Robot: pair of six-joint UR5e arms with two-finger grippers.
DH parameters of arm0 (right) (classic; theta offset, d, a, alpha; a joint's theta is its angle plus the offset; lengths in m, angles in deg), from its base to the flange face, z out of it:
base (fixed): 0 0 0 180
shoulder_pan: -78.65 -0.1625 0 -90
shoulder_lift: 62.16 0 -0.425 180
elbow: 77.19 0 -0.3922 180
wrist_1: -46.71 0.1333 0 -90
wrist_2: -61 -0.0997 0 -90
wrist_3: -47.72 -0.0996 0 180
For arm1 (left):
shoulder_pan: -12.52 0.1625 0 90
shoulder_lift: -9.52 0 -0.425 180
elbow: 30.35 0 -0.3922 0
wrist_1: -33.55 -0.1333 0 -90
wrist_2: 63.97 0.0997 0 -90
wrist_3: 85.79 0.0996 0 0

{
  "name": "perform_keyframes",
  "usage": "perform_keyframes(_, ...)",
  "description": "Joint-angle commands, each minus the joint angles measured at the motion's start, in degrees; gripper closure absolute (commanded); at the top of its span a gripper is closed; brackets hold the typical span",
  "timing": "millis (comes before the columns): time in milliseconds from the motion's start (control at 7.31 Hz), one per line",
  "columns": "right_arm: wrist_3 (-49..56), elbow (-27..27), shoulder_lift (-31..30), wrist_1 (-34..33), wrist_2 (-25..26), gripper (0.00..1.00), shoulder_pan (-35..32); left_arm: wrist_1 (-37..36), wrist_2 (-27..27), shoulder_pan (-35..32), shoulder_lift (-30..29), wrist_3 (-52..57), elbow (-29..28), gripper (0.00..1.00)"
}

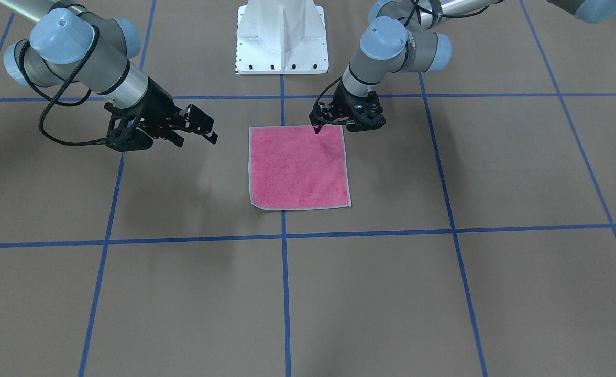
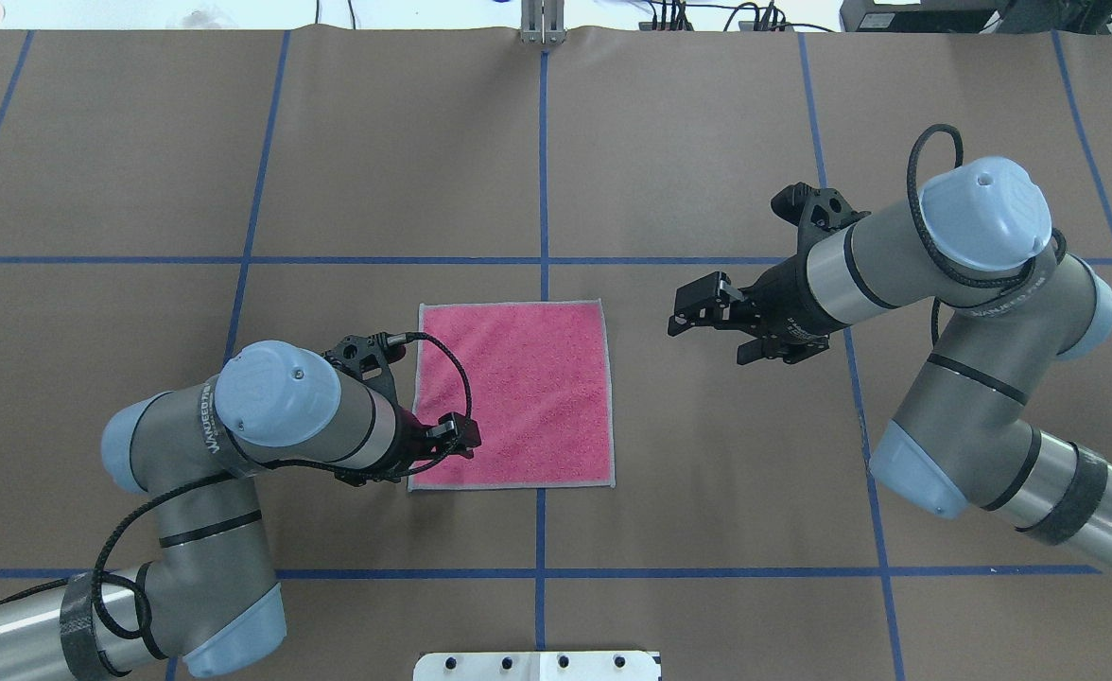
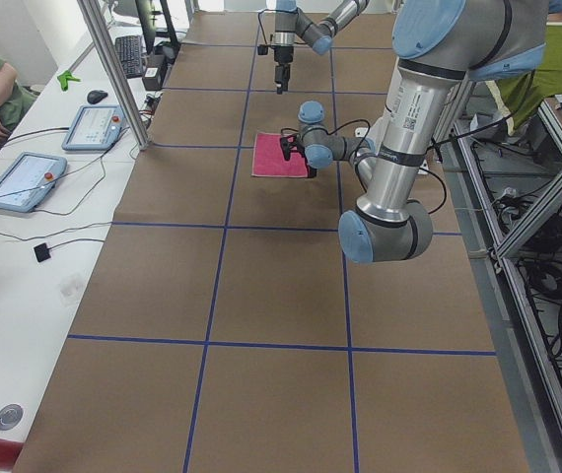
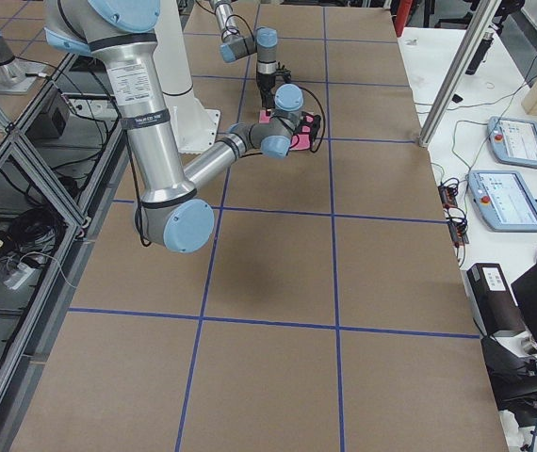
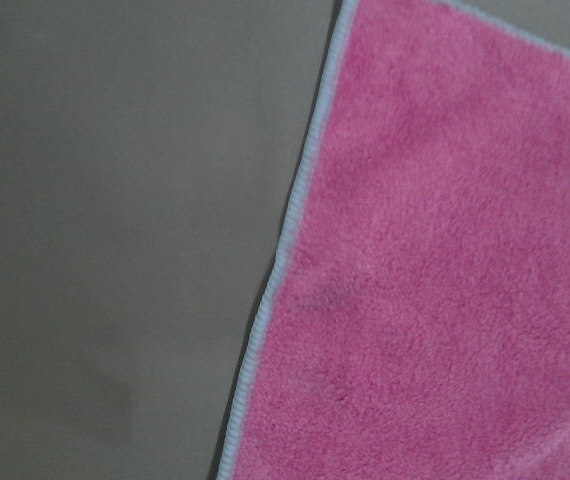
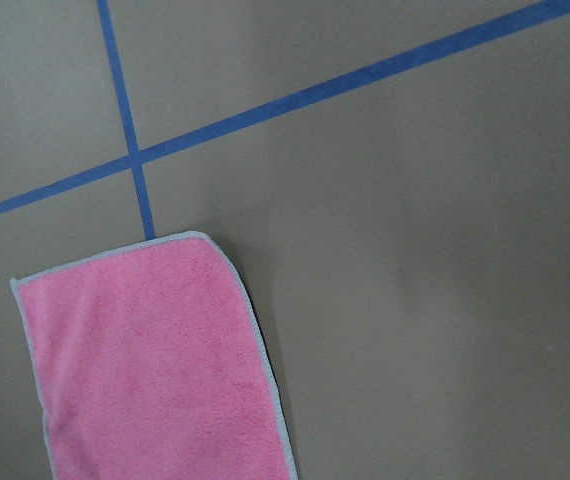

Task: Fold towel twice with both arms
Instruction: 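Lower the right gripper to the towel's other near corner while the left gripper holds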

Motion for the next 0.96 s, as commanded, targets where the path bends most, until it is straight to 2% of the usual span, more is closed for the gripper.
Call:
perform_keyframes(0, 0.0, -0.1, 0.0, 0.0, -0.1, 0.00, 0.0, 0.0, 0.0, 0.3, -0.1, 0.1, -0.2, 0.02)
perform_keyframes(411, 0.0, 0.0, 0.0, 0.0, -0.2, 0.00, 0.0, 0.0, 0.0, 0.3, 0.0, 0.1, -0.4, 0.14)
perform_keyframes(821, 0.1, 0.1, -0.1, 0.0, -0.2, 0.00, 0.0, 0.1, 0.0, 0.3, 0.0, 0.3, -0.7, 0.20)
